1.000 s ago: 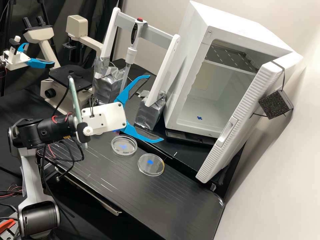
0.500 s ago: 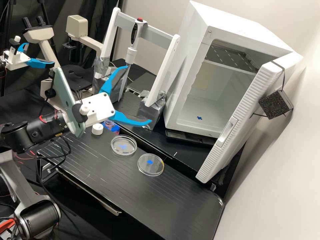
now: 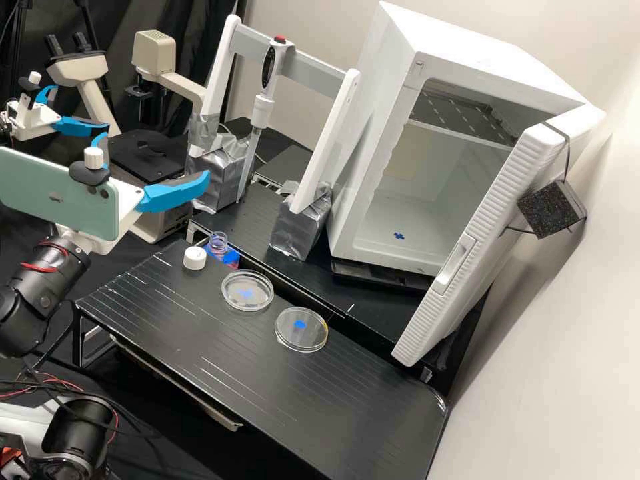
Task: Use the pipette
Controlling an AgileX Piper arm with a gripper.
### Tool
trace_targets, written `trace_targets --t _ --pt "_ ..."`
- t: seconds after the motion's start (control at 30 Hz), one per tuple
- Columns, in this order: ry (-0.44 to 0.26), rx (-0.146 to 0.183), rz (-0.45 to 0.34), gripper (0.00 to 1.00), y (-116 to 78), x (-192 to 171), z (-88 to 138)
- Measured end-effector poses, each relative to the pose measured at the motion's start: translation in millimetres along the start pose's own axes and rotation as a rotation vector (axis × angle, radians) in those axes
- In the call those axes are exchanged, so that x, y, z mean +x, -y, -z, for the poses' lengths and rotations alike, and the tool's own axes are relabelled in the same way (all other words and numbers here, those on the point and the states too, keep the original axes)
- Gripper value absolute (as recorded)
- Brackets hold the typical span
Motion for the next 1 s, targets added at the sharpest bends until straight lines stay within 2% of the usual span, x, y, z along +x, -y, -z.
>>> trace_targets --t 0.07,0.23,0.3,0.4,0.5,0.67,0.77,0.9,1.0 --pt "-0.068 0.000 0.068 1.00 -5.9 -2.7 -3.3" --pt "-0.197 -0.003 0.128 1.00 -13.3 -13.6 -4.7" --pt "-0.242 -0.010 0.138 1.00 -13.5 -20.0 -2.8" --pt "-0.266 -0.013 0.130 1.00 -14.7 -26.2 -2.1" --pt "-0.243 -0.009 0.105 1.00 -17.4 -26.5 -4.2" --pt "-0.145 -0.001 0.056 1.00 -21.5 -18.1 -13.3" --pt "-0.091 0.027 0.033 1.00 -25.2 -12.6 -18.8" --pt "-0.075 0.046 0.025 1.00 -26.0 -11.4 -20.6" --pt "-0.072 0.045 0.023 1.00 -26.1 -11.3 -20.8"
